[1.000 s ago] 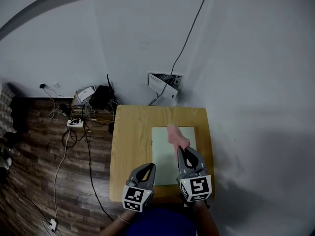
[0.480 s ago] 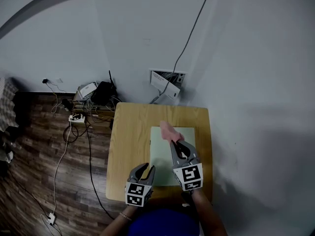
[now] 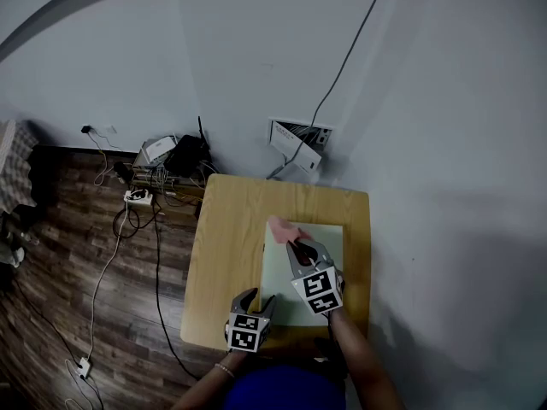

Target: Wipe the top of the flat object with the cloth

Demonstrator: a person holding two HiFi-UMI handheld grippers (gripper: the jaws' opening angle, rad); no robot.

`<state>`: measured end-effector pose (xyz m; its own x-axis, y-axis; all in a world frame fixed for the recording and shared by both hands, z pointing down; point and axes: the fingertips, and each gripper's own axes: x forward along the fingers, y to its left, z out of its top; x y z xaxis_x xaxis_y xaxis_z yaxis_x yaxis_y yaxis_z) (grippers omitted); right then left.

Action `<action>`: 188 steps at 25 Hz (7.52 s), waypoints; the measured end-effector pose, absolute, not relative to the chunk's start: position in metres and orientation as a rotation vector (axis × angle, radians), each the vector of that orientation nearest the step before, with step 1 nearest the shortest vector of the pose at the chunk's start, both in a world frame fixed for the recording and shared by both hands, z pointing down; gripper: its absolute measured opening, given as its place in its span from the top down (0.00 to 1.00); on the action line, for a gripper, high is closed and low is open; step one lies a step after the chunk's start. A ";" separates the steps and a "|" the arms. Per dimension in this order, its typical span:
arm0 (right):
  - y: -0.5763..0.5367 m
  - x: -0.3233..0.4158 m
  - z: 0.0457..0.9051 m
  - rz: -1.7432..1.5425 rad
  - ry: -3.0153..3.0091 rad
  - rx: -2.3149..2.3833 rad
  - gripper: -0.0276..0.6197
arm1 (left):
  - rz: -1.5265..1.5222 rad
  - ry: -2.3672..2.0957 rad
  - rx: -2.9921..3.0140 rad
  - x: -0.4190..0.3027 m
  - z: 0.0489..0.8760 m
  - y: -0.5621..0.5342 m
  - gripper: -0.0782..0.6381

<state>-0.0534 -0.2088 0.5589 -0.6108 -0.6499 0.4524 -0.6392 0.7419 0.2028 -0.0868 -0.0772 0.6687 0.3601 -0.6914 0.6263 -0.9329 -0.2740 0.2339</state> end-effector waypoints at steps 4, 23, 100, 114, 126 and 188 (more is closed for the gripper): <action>-0.216 -0.063 0.577 -0.003 -2.404 0.913 0.93 | 0.547 -1.405 2.020 -0.087 0.678 -0.079 0.61; -0.237 -0.097 0.672 -0.064 -2.182 0.673 0.93 | 0.545 -1.393 2.082 -0.082 0.685 -0.076 0.65; -0.246 0.089 0.675 0.190 -2.058 1.108 0.94 | 0.613 -1.439 2.119 -0.077 0.679 -0.069 0.66; -0.238 0.065 0.645 0.085 -2.185 1.091 0.93 | 0.611 -1.433 2.121 -0.075 0.682 -0.075 0.66; -0.182 -0.041 0.601 -0.031 -2.441 0.747 0.93 | 0.608 -1.426 2.132 -0.076 0.681 -0.075 0.66; -0.176 0.042 0.682 0.043 -2.102 0.799 0.94 | 0.623 -1.442 2.141 -0.075 0.681 -0.075 0.66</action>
<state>0.0417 -0.1759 0.6817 -0.4224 -0.5253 0.7387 -0.5550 0.7942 0.2474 -0.0751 -0.0751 0.6811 0.3410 -0.7152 0.6101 -0.9344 -0.3288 0.1368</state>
